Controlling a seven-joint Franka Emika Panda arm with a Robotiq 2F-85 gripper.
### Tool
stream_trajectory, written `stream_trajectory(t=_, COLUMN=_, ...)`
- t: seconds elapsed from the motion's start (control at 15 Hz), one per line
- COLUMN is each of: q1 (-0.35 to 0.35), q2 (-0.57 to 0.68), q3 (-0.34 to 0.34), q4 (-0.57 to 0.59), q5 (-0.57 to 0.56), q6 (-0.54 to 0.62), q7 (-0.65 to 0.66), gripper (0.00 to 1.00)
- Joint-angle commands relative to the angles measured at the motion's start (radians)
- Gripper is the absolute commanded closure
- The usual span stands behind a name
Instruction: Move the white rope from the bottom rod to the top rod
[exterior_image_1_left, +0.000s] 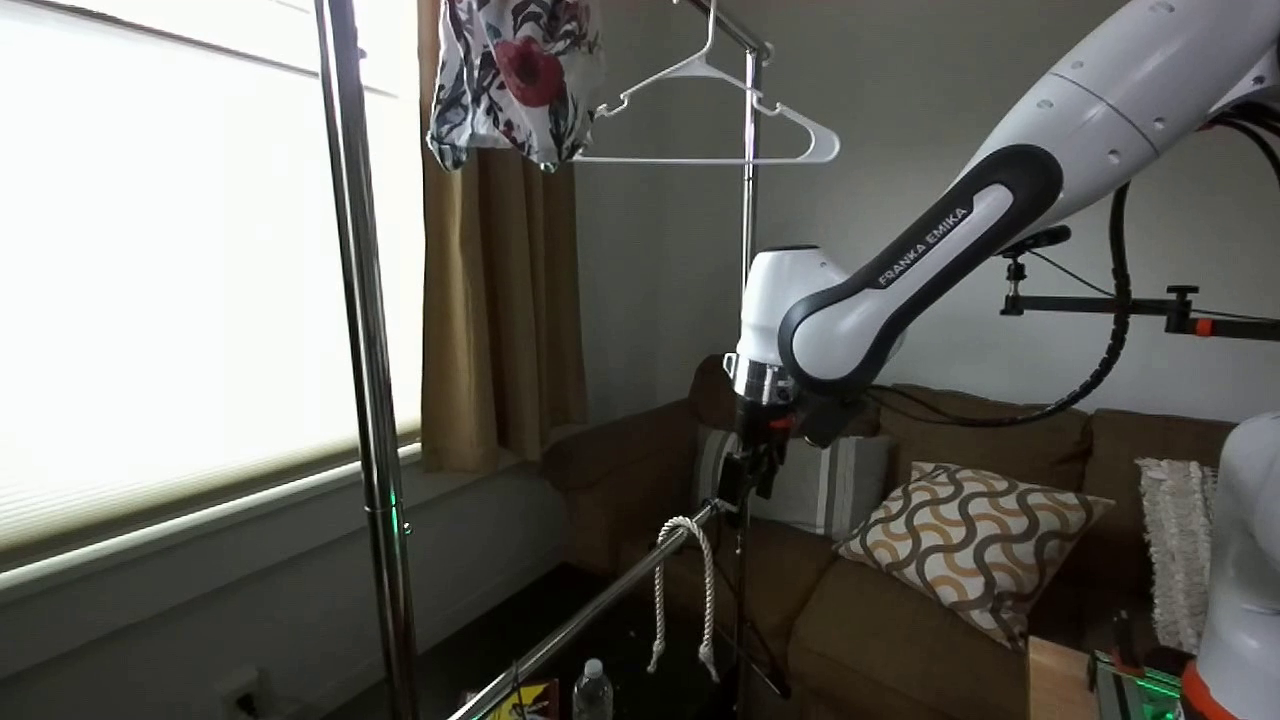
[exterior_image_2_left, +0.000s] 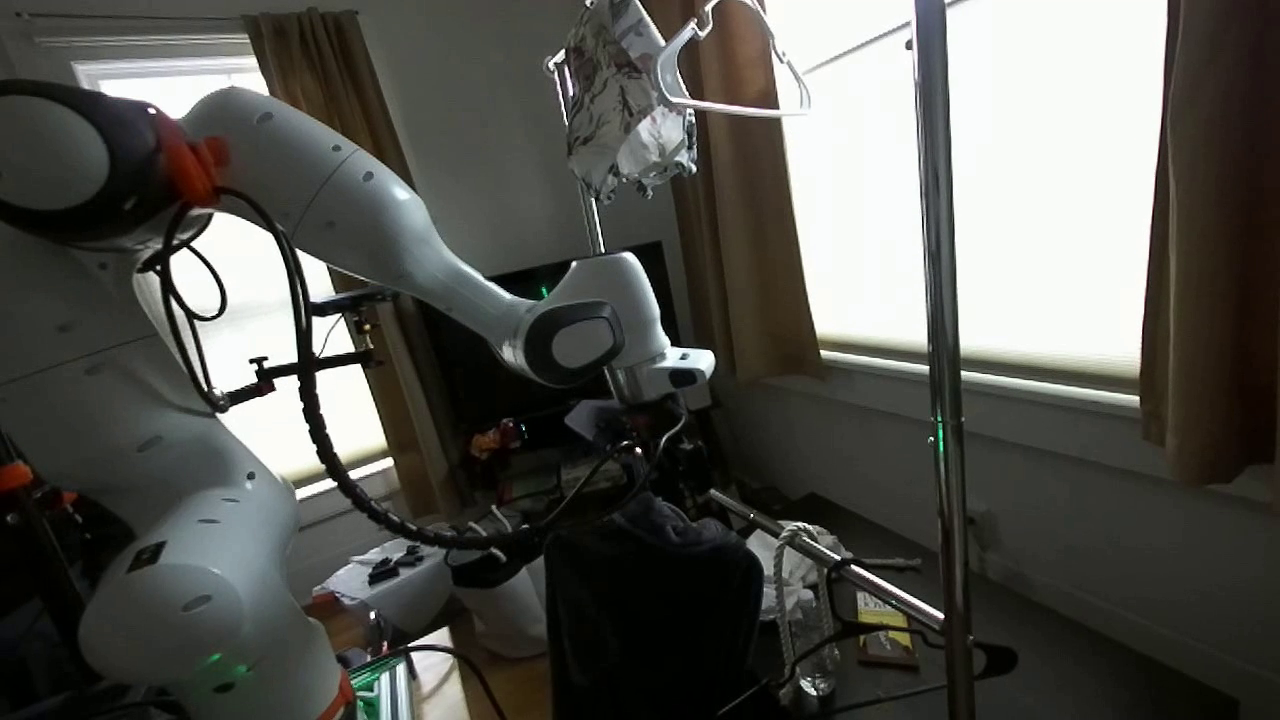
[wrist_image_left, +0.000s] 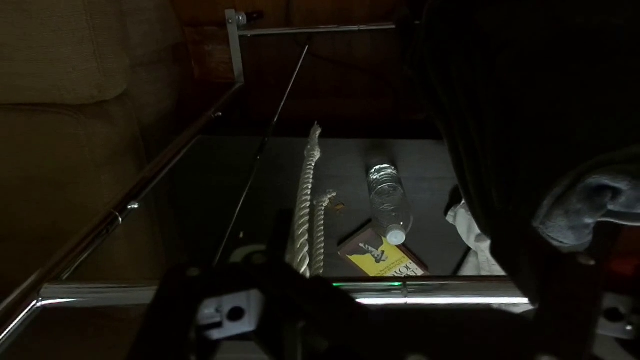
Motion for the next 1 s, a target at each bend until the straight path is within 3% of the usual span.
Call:
stream_trajectory(t=0.0, q1=-0.008, q2=0.050, q3=-0.022, q4=-0.021, q5=-0.040, q6=0.153, q7=0.022, gripper=0.00)
stream_trajectory(t=0.33, q1=-0.007, q2=0.190, q3=-0.070, q4=-0.022, q5=0.029, q6=0.422, q7=-0.027, gripper=0.02)
stream_trajectory(t=0.47, q1=-0.004, q2=0.244, q3=-0.074, q4=-0.009, q5=0.065, q6=0.491, q7=-0.046, gripper=0.13)
stream_trajectory(t=0.6, q1=-0.010, q2=0.292, q3=-0.072, q4=0.013, q5=0.075, q6=0.547, q7=-0.050, gripper=0.38)
stream_trajectory(t=0.73, q1=-0.026, q2=0.328, q3=-0.061, q4=0.036, q5=0.067, q6=0.577, q7=-0.054, gripper=0.55)
stream_trajectory(t=0.87, q1=-0.015, q2=0.358, q3=-0.086, q4=0.060, q5=0.044, q6=0.587, q7=-0.037, gripper=0.68)
stream_trajectory(t=0.93, q1=-0.016, q2=0.366, q3=-0.087, q4=0.070, q5=0.046, q6=0.587, q7=-0.037, gripper=0.68)
